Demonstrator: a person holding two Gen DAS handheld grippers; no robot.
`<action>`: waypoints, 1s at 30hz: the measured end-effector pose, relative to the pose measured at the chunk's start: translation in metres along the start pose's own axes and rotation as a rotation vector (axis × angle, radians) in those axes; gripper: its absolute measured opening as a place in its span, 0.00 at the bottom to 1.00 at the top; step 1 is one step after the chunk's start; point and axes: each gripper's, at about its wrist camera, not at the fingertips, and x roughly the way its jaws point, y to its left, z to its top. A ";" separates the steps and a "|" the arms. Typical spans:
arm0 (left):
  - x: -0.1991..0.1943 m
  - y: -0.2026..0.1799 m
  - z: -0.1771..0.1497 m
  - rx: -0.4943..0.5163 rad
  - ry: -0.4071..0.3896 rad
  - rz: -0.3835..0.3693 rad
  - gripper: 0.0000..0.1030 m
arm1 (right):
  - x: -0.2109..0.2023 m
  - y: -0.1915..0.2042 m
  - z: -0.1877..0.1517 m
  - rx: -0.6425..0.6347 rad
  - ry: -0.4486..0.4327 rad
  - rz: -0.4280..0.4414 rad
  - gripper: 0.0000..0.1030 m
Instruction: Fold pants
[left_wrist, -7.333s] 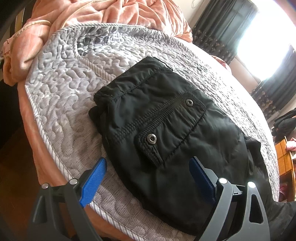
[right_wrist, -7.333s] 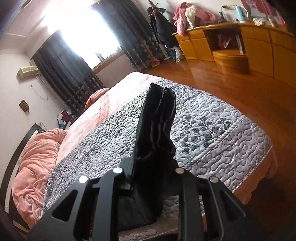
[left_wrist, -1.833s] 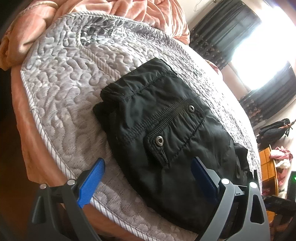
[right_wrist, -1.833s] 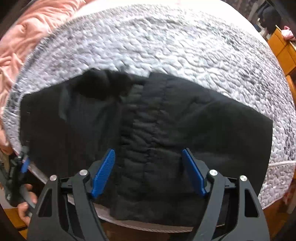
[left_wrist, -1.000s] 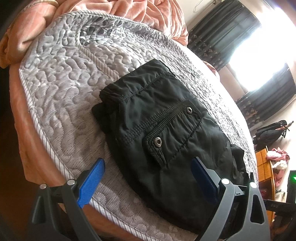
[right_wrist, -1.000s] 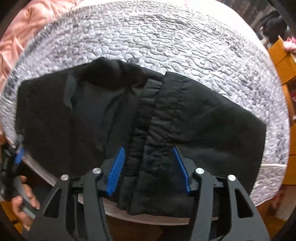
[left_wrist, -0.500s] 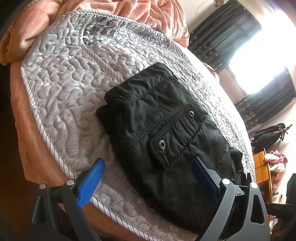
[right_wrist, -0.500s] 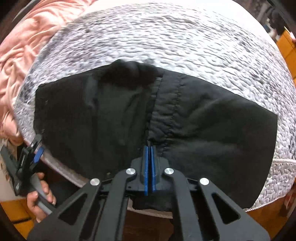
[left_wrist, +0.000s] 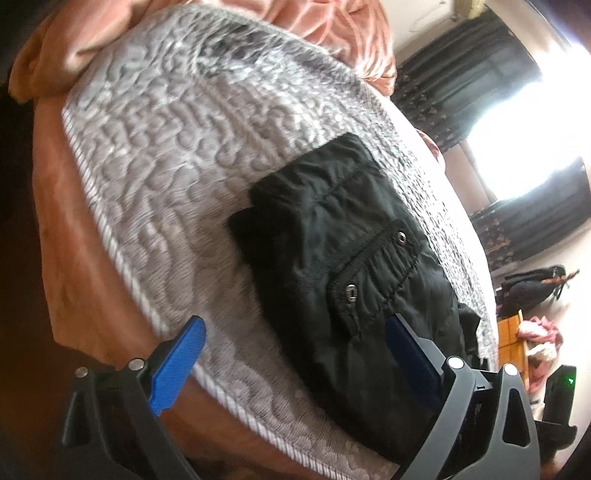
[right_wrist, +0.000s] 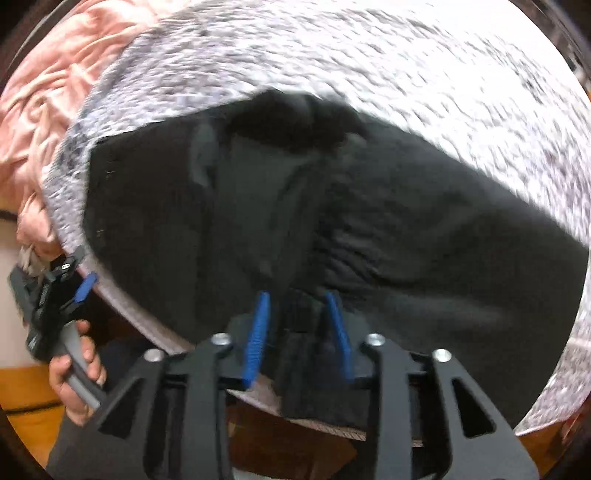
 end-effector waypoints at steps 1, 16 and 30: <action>-0.002 0.007 0.003 -0.035 0.006 -0.011 0.95 | -0.007 0.010 0.007 -0.041 -0.001 0.013 0.38; 0.041 0.032 0.043 -0.285 0.139 -0.209 0.96 | 0.066 0.273 0.194 -0.831 0.252 0.206 0.89; 0.053 0.034 0.055 -0.356 0.135 -0.220 0.96 | 0.155 0.316 0.211 -1.038 0.450 0.241 0.89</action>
